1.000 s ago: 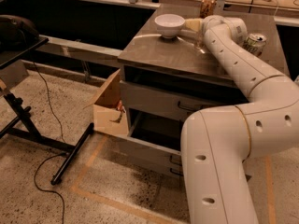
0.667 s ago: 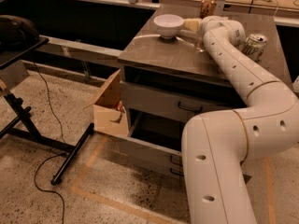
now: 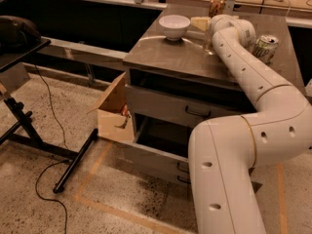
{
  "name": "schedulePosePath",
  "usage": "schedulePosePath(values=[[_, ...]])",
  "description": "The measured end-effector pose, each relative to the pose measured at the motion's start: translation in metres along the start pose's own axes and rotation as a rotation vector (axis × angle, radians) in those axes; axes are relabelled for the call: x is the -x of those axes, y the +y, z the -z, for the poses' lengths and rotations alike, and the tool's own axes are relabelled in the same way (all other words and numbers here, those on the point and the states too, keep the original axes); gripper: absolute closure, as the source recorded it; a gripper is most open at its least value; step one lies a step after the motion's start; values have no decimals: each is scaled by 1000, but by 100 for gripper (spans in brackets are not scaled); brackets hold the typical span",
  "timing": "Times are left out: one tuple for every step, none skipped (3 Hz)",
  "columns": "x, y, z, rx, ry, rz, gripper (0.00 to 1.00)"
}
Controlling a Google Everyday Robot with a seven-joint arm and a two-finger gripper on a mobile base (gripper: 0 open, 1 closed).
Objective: Place orange can into white bowl
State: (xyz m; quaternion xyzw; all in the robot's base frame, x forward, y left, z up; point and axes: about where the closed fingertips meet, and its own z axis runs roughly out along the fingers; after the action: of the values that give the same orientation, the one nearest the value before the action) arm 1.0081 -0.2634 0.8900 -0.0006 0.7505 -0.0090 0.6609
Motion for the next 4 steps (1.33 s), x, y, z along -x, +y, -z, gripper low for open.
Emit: schedulePosePath(values=[[7,-4,-7,-21,-38,-5,0],[19,-7,-12,-50,-76,-9,0],[30,-5,-10,-79,-80,-19,0],[41,5,-5,-83,-44,-59,0]])
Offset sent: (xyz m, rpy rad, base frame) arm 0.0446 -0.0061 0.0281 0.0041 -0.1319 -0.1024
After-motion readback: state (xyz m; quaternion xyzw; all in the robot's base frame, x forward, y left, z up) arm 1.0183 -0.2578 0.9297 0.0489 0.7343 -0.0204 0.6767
